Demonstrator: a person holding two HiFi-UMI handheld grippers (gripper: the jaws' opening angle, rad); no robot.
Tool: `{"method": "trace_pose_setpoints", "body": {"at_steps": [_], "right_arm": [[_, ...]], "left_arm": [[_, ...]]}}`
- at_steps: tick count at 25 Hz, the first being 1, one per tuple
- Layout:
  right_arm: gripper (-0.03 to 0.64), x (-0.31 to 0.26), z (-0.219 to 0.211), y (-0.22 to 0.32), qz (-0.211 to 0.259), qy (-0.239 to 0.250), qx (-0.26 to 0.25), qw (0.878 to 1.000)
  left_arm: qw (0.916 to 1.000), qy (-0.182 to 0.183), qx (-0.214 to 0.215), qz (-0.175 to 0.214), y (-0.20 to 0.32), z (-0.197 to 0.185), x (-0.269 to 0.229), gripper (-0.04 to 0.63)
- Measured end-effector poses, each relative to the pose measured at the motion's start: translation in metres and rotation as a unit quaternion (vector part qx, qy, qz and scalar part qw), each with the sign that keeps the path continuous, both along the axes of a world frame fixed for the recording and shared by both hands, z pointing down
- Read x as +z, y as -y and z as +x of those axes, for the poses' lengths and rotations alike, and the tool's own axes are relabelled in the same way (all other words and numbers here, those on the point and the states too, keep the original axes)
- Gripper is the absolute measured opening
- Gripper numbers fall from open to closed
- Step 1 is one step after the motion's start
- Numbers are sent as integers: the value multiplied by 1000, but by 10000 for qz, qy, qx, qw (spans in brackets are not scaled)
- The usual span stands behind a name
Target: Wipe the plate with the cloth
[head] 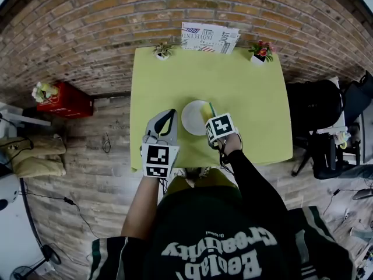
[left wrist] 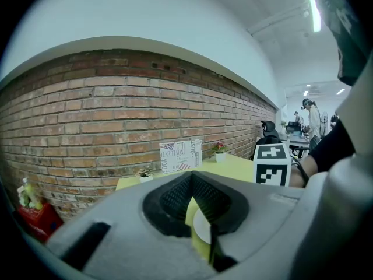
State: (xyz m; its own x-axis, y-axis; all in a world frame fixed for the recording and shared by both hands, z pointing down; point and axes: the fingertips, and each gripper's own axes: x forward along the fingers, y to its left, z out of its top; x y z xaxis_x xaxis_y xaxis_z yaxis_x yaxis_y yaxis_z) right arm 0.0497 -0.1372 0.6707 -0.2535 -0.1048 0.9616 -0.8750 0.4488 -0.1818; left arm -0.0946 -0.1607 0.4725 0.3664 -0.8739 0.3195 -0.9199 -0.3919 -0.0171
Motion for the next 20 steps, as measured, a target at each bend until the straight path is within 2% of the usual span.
{"method": "trace_pose_setpoints", "body": {"at_steps": [11,20], "right_arm": [[143,2,30,5,45,-51,354,9994],[143,-15,1,3,246,186,-50,9995]], "left_arm": [[9999,-25,98,22,5,13,-3,6],[10000,-70,61,23,2,7,-2,6]]}}
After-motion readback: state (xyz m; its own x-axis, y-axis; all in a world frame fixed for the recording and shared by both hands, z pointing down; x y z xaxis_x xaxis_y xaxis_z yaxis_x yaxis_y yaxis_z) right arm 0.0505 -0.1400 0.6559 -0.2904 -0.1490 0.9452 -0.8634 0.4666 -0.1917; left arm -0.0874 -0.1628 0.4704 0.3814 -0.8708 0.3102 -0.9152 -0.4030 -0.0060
